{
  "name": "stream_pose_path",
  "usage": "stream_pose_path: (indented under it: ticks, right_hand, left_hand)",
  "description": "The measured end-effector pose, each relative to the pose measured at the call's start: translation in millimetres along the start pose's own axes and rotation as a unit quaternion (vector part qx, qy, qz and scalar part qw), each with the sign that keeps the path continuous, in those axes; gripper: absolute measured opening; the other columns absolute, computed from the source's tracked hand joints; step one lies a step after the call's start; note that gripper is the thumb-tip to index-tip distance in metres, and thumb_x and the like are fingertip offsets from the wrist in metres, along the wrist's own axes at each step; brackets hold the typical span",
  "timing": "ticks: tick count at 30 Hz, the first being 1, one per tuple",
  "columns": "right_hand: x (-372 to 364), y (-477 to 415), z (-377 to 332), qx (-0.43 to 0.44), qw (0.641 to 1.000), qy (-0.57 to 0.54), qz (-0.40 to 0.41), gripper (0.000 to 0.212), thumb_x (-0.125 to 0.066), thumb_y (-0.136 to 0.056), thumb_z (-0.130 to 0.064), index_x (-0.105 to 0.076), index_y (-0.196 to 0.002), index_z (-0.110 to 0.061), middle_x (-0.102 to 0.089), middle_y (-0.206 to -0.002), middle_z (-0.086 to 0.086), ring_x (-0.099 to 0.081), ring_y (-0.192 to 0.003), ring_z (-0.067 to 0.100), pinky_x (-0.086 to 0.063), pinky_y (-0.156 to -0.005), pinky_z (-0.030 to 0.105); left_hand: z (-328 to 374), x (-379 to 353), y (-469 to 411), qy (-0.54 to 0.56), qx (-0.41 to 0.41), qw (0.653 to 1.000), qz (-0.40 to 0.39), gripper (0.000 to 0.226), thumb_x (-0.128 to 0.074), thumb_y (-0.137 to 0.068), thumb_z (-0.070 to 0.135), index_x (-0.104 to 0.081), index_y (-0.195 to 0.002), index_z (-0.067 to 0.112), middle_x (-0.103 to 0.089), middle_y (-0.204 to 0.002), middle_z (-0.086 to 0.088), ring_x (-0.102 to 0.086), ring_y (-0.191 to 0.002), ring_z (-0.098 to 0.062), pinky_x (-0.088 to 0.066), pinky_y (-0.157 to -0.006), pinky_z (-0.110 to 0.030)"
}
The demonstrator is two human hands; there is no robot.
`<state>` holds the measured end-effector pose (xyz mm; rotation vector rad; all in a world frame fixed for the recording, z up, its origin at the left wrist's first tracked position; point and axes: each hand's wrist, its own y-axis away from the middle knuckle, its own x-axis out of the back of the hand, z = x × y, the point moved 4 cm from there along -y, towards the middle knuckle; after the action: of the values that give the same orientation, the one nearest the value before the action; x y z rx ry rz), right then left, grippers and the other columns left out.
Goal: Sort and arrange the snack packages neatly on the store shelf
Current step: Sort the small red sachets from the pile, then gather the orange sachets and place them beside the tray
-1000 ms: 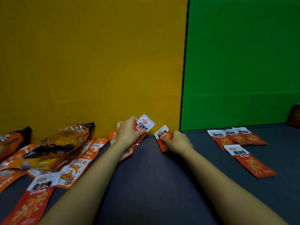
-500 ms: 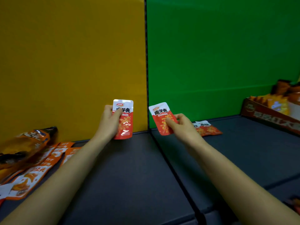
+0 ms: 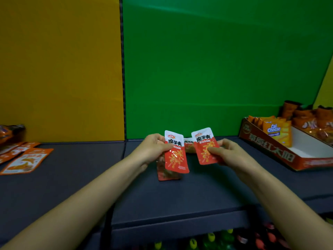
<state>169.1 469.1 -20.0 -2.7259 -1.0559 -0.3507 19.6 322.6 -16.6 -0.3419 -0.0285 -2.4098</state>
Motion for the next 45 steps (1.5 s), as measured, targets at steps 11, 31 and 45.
stream_pose_path:
  ticks: [11,31,45]
  right_hand:
    - [5.9,-27.9,48.7,-0.024,0.998,0.042,-0.038,0.015,-0.064,-0.086,-0.011,-0.052,-0.079,-0.015,-0.065,-0.079,0.002,-0.062,-0.076,0.018,-0.051,-0.088,0.037]
    - [1.4,-33.5,55.6,0.053,0.945,0.323,0.007,0.028,-0.05,-0.09,-0.039,-0.049,-0.097,-0.012,-0.064,-0.109,0.008,-0.056,-0.108,0.03,-0.04,-0.089,0.037]
    - [4.6,-19.4,40.2,0.146,0.918,0.364,0.066,0.032,-0.05,-0.091,-0.038,-0.051,-0.111,-0.013,-0.055,-0.115,0.004,-0.05,-0.109,0.024,-0.037,-0.09,0.035]
  left_hand:
    - [-34.6,-37.3,-25.7,-0.106,0.037,0.977,0.181,0.024,-0.073,-0.079,0.016,-0.052,-0.066,0.015,-0.055,-0.06,0.0,-0.053,-0.062,-0.018,-0.045,-0.064,-0.027]
    - [-31.1,-53.5,-29.9,-0.503,-0.039,0.839,0.207,0.036,-0.051,-0.089,0.046,-0.058,-0.088,0.011,-0.063,-0.095,-0.004,-0.047,-0.104,-0.024,-0.035,-0.086,-0.033]
    - [-16.0,-56.1,-16.7,-0.558,-0.129,0.783,0.243,0.033,-0.041,-0.095,0.04,-0.054,-0.108,0.013,-0.058,-0.113,-0.002,-0.046,-0.109,-0.022,-0.031,-0.091,-0.031]
